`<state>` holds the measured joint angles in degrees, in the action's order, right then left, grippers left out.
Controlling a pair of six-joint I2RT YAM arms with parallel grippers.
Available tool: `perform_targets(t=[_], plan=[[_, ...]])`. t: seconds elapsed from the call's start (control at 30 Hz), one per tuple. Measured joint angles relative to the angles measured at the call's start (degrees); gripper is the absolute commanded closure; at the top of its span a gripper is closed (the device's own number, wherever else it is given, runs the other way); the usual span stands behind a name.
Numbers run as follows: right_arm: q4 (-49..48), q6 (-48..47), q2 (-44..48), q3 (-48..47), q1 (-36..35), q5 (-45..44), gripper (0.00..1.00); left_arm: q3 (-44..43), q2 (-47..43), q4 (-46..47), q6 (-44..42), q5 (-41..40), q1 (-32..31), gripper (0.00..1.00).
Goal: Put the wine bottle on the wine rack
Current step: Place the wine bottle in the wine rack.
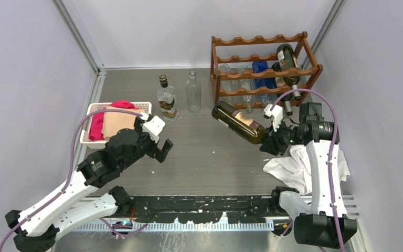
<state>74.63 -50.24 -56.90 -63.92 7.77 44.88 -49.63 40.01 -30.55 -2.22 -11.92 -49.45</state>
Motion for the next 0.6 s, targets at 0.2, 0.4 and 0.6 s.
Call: perform_targets(t=[0.2,0.4,0.6], plan=[[1.0,0.5,-0.8,0.3,6.3,-3.3,0.99,2.2,-0.5,0.2,-1.0,-1.1,0.0,0.0],[4.0,-3.5,-3.2,-0.7,13.2,-5.2,0.99,2.2,-0.6,0.7,-1.2,-1.1,0.0,0.01],[6.9,-7.0,-4.7,-2.3,19.4,-6.2,0.99,2.2,-0.9,0.7,-1.3,-1.1,0.0,0.01]])
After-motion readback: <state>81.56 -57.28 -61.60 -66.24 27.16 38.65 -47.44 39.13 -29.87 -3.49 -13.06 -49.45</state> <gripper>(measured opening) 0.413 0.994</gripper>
